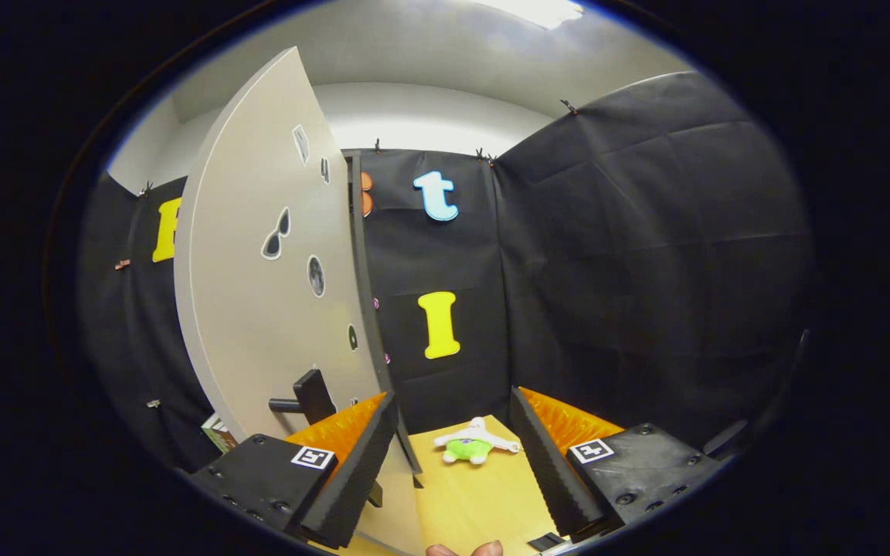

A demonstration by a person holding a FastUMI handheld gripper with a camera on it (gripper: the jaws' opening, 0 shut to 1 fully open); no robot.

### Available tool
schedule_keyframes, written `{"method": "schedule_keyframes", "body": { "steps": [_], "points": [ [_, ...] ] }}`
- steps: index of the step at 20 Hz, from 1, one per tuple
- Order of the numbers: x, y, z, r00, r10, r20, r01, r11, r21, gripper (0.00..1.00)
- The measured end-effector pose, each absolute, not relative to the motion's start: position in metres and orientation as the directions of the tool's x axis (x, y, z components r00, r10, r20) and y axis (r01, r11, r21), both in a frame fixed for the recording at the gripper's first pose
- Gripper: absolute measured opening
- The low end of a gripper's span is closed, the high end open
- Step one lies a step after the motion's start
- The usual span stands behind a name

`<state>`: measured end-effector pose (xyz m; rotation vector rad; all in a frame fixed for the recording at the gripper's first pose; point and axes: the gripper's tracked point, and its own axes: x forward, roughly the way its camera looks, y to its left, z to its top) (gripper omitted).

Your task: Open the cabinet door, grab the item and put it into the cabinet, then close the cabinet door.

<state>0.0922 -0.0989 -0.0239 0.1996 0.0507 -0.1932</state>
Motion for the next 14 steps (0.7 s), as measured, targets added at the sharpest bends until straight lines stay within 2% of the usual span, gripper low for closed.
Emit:
{"method": "schedule_keyframes", "body": {
  "steps": [10, 14],
  "points": [
    [0.12, 0.042, -0.028, 0.997, 0.039, -0.069, -0.021, 0.97, 0.24, 0.97],
    [0.141, 0.115, -0.032, 0.981, 0.177, -0.08, -0.151, 0.954, 0.259, 0.97]
  ]
}}
